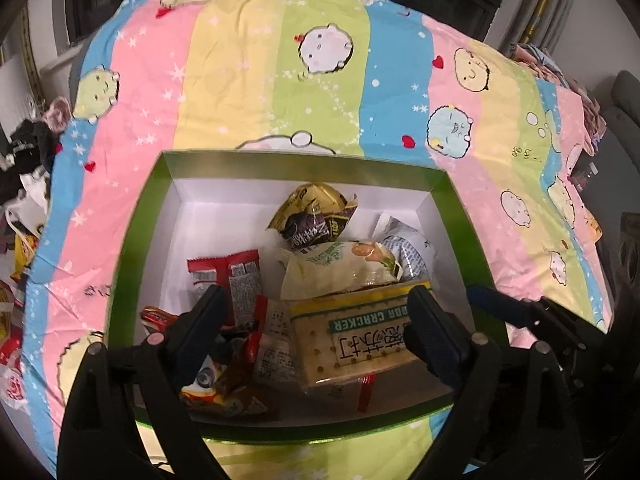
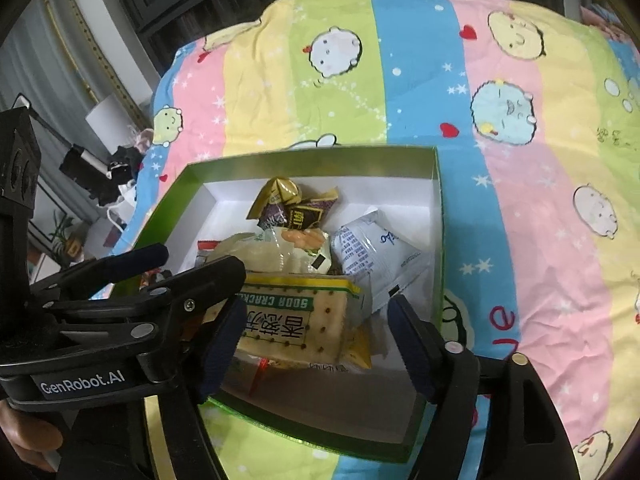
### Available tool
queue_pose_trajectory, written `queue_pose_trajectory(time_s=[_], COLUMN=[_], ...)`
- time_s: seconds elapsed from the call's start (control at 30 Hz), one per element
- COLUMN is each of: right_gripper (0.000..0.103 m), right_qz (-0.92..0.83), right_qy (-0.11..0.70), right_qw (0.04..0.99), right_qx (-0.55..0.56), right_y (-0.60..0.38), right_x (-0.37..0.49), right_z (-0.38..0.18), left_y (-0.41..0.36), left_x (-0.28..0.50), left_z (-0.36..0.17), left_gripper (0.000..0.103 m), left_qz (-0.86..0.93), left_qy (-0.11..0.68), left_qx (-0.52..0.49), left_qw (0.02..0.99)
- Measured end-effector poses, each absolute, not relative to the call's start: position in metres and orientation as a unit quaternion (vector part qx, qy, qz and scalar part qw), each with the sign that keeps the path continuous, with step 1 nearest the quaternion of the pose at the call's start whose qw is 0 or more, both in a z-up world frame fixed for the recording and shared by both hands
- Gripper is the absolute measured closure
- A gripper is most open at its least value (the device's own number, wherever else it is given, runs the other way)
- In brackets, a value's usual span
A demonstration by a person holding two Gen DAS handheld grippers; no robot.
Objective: Organize snacks
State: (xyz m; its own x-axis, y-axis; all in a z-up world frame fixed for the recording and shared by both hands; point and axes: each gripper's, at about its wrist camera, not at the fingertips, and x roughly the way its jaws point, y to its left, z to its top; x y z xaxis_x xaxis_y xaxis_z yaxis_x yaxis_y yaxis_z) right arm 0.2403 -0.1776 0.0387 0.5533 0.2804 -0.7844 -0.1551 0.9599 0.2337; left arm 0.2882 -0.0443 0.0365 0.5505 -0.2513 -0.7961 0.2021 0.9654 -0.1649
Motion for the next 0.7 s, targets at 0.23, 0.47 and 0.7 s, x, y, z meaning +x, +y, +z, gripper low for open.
queue_pose_trajectory(time_s=[0.23,0.47,0.7], right_gripper=[0.005,0.001,0.001], right_qz=[0.105,0.077,0.074], right_qy=[0.424,0.408,0.401], right_qw=[0.899,0.910,0.912], right_qx=[0.023,0.000,-0.034], right_y=[-0.175,-0.179,-0.171], right_x=[0.222,0.206,0.191], right_z=[0.058,0.074,0.093], left_y=[-0.044,-0.036,-0.028], left_x=[0.267,0.246,0.223], left_z=[0.055,0.069,0.085], left_gripper=[0.001,0.001,0.001], left_qz=[-0.125,-0.101,-0.065], left_qy=[0.429,0.424,0.425], left_qx=[-0.008,-0.011,0.000], left_qw=[0.895,0.900,0.903])
